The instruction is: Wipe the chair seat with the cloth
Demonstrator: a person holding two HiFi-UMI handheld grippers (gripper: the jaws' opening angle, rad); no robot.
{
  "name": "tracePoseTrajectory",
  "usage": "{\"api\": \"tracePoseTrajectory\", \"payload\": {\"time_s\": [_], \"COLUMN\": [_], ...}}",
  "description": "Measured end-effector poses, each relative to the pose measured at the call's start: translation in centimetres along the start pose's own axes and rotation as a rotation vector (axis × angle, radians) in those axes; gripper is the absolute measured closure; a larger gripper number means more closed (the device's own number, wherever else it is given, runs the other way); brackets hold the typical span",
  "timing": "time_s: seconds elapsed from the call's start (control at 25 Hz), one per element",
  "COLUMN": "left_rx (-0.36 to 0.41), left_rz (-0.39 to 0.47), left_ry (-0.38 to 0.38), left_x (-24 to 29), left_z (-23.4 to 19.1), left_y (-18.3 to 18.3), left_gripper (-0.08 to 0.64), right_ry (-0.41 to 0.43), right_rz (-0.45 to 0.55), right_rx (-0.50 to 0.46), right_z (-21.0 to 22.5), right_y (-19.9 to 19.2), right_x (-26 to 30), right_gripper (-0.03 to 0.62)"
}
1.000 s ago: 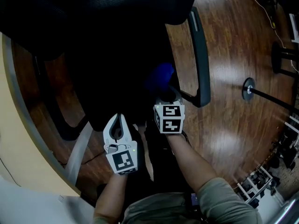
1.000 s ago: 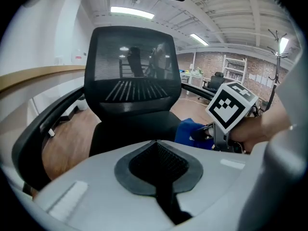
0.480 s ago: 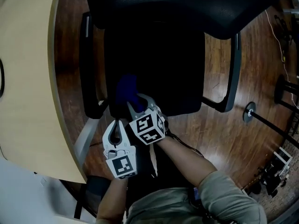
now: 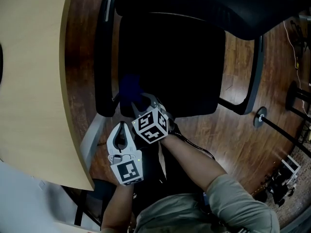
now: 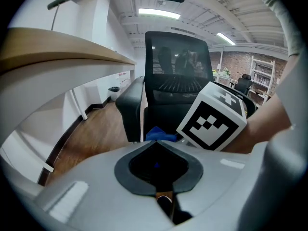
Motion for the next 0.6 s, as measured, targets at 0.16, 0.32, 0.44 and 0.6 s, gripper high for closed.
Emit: {"api": "tracePoseTrajectory", "payload": {"time_s": [0.16,0.32,0.44,0.6], "left_rx": [0.041,0.094,0.141,0.201], "left_rz": [0.006,0.013,0.020,0.035], "left_ry": [-0.044,-0.106,-0.152,-0.212], "left_x": [0.5,1.4,2.1,2.9], "left_z": [1.6,4.2,6.5,10.1], "left_y": [0.4,1.7,2.8,4.3], "left_gripper": [0.555,0.555,0.555,0.555], "right_ry": [-0.043,-0.101,-0.153,-0.228], "right_rz": [0.011,0.019,0.029,0.042], "right_rx": [0.051,0.140,0.214,0.331], "right_z": [1.5,4.3,6.7,10.2], "right_y": [-1.4,-3.5,-5.5,-8.8], "right_x": [-1.5,-3.5,-5.5,-8.5], "right_gripper": [0.495,0.496,0.497,0.497]}}
Point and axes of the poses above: the fingertips, and each gripper's own axes: x forward along the fingers, z to its right, y out of its top, the point moved 10 cm from there along -x, backward along the fingers, and after that the axes turned 6 degrees about -z, right-handed, at the moved point
